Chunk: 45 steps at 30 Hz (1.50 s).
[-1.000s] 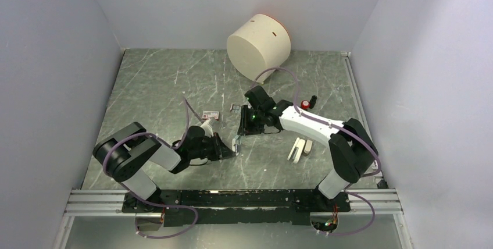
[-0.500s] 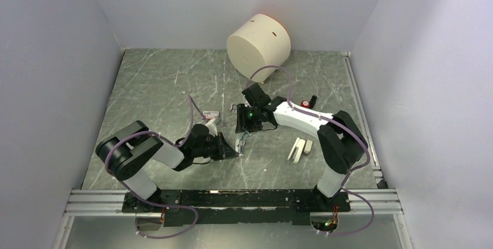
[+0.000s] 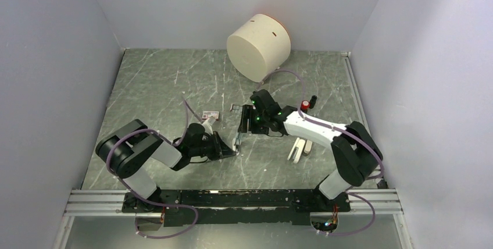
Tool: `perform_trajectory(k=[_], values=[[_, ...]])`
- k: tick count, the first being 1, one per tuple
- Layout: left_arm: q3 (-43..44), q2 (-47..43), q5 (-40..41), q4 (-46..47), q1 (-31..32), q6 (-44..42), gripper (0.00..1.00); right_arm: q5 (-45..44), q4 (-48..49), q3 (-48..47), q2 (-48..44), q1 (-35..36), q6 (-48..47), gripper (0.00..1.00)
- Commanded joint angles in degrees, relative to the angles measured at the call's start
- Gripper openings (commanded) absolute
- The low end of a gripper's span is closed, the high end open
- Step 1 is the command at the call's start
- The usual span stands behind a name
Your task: Load the staples into the stapler
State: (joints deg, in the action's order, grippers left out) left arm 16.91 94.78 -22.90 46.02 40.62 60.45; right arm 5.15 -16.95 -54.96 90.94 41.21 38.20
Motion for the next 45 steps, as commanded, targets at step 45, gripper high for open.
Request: perform_trajectory(k=[45], values=[[-3.8, -16.5, 2.0, -37.4, -26.5, -13.3, 0.26, -14.4, -2.0, 4.7, -13.5, -0.2, 5.4, 0.60]])
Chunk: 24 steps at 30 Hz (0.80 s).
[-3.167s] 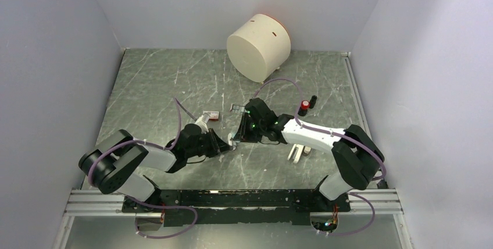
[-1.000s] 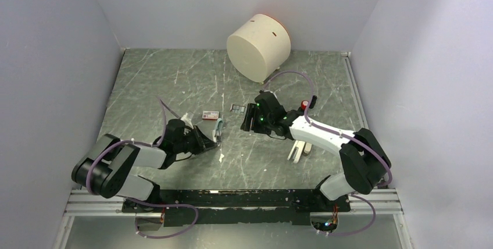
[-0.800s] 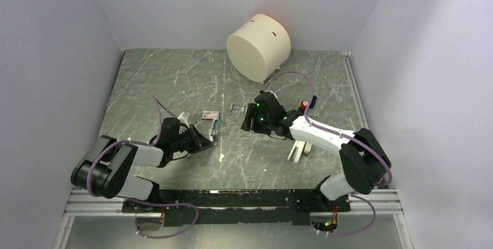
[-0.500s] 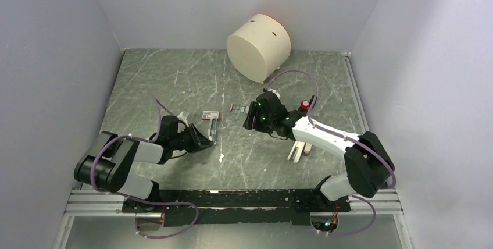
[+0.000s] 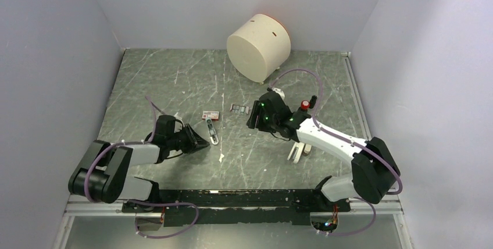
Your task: Load the staples into the stapler
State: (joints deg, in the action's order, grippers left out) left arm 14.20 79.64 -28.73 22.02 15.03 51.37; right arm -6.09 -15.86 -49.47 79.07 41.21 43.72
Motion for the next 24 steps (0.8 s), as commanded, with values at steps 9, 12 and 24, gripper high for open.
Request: perform_trajectory(k=[9, 12, 24], values=[[3.4, -13.8, 7.0, -22.6, -0.9, -9.6, 0.31, -13.3, -13.0, -2.0, -5.3, -0.3, -0.4, 0.60], [8.0, -20.7, 7.1, -28.6, -0.9, -13.3, 0.41, -21.2, -20.9, -1.8, -7.9, -0.4, 2.3, 0.63], [20.9, -30.2, 6.2, -34.7, -0.9, -21.2, 0.80, -27.6, -34.3, 7.2, -15.7, -1.3, 14.1, 0.69]])
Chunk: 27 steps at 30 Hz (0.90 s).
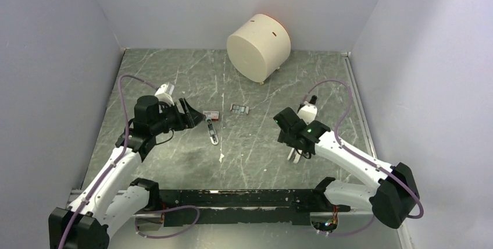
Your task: Load the staples into the stapler
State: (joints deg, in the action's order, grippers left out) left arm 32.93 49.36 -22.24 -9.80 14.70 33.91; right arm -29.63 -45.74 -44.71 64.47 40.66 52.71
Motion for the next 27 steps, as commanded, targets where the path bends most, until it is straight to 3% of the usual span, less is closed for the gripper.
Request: perform_trajectory(k=[1, 8, 11, 22, 27], values=[[2.4, 0.3, -0.5, -2.7, -0.5, -3.8, 0.81, -4.5, -4.7, 2.8, -0.8, -1.1, 5.8, 0.69], [1.9, 2.8, -2.3, -0.4, -0.5, -2.7, 0.80, -4.2, -2.0, 5.1, -0.2, -8.5, 4.9, 0.68], [1.8, 3.5, -2.4, 0.1, -0.5, -2.5, 0.80, -1.8, 0.7, 6.8, -0.8, -10.8, 3.5, 0.57], [2.5, 6.6, -3.1, 2.5, -0.5, -1.9, 0.80, -0.6, 1.6, 10.0, -0.9, -15.2, 4.1, 0.38], [2.9, 7.2, -3.1, 2.5, -0.2, -1.9, 0.80, -1.2, 1.4, 10.4, -1.0, -16.1, 5.2, 0.41]])
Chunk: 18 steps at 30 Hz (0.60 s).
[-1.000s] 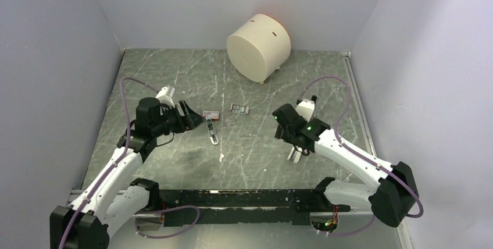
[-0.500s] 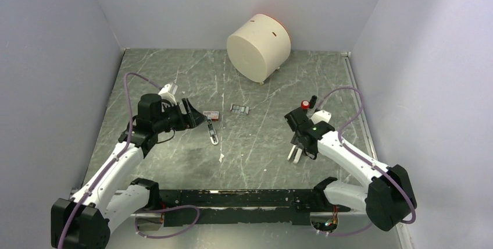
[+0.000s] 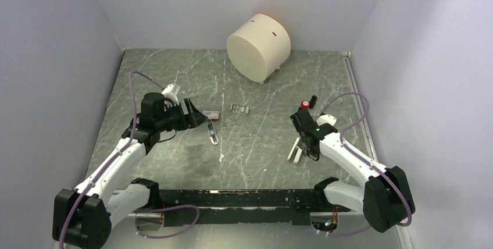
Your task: Load the staples into the stapler
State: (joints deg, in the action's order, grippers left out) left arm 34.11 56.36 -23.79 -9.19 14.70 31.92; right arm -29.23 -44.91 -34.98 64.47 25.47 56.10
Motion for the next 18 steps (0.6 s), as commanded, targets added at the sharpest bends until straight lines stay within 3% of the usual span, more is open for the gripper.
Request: perform_trajectory(k=[1, 7, 14, 18], values=[[1.8, 0.3, -1.4, 1.8, -0.2, 0.0, 0.80, -1.6, 0.4, 0.7, -1.0, -1.1, 2.0, 0.44], [1.9, 0.2, -1.3, 1.7, 0.0, 0.0, 0.80, 1.5, 3.4, 2.3, -0.4, -2.8, 1.2, 0.47], [1.5, 0.0, -1.6, 2.0, 0.2, 0.3, 0.80, 1.1, 4.5, 1.8, -0.5, -3.8, -0.1, 0.29], [0.7, 0.0, -2.6, 3.1, 0.2, 1.2, 0.80, -0.2, 4.0, 0.6, -0.8, -3.8, -0.9, 0.23]])
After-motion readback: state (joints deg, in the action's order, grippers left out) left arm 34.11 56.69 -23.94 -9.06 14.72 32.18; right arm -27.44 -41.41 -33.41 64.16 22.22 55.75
